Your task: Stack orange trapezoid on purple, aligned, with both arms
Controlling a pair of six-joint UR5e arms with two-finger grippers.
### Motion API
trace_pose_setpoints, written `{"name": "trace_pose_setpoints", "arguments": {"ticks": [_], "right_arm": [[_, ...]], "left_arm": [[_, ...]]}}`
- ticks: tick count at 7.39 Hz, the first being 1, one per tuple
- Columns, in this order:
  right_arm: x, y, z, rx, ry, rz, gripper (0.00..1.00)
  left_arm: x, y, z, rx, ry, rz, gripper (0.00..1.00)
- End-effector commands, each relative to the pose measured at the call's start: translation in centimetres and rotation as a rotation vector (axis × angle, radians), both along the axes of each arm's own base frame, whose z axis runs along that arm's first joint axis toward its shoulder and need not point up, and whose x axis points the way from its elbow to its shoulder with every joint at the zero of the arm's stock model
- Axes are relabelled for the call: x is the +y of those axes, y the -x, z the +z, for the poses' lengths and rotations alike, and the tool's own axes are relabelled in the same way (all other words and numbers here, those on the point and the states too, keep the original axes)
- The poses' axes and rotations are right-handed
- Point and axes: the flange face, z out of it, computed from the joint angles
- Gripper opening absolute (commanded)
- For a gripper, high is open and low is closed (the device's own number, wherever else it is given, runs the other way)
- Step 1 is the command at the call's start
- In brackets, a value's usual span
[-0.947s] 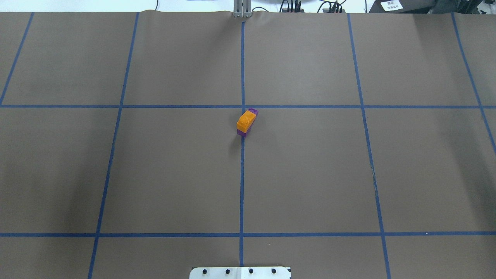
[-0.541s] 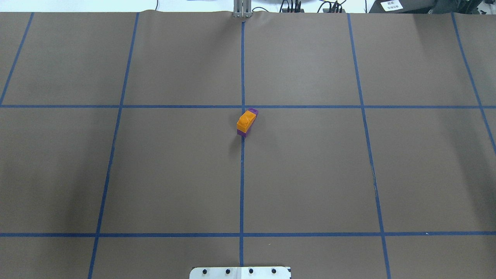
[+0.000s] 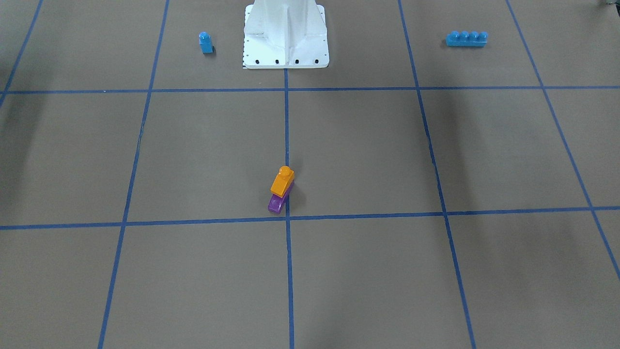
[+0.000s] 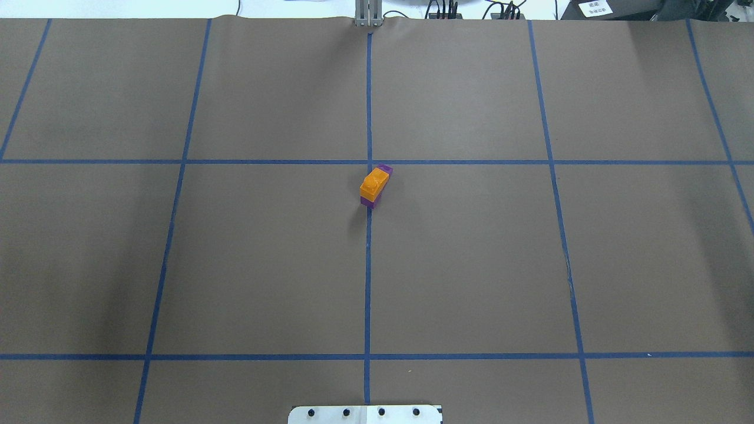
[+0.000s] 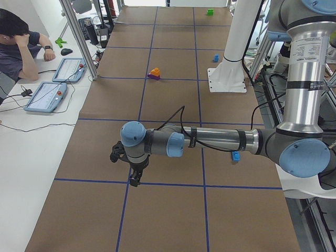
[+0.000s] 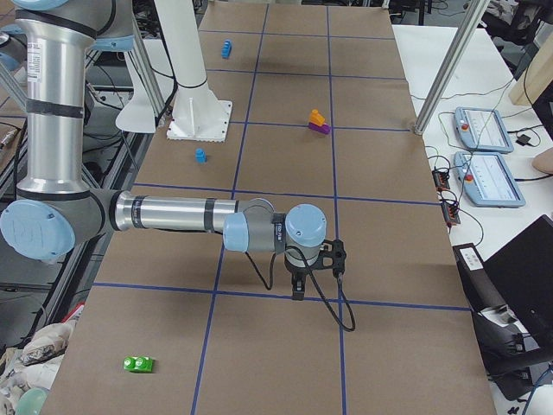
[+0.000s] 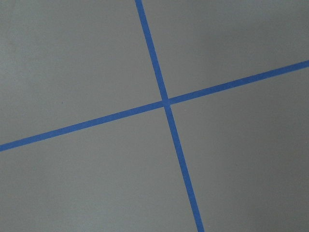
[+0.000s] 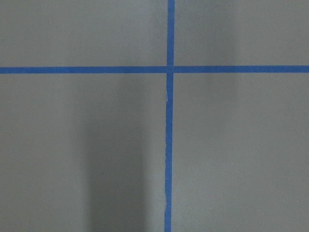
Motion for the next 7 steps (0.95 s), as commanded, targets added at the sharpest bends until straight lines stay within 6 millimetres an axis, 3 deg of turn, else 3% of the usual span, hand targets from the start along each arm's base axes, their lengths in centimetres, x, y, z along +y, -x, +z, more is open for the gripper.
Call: {"name": "trace_pose_setpoints", "arguments": {"ticks": [1, 7], "right_arm": [[-0.08, -0.01, 0.05, -0.001, 0.000, -0.003, 1.00], [-0.50, 0.08, -0.13, -0.003, -0.003, -0.005, 1.00]], "left_arm": [[0.00, -0.01, 0.03, 0.000, 0.001, 0.000, 1.00], [0.03, 0.02, 0.22, -0.003, 0.007, -0.001, 1.00]]}}
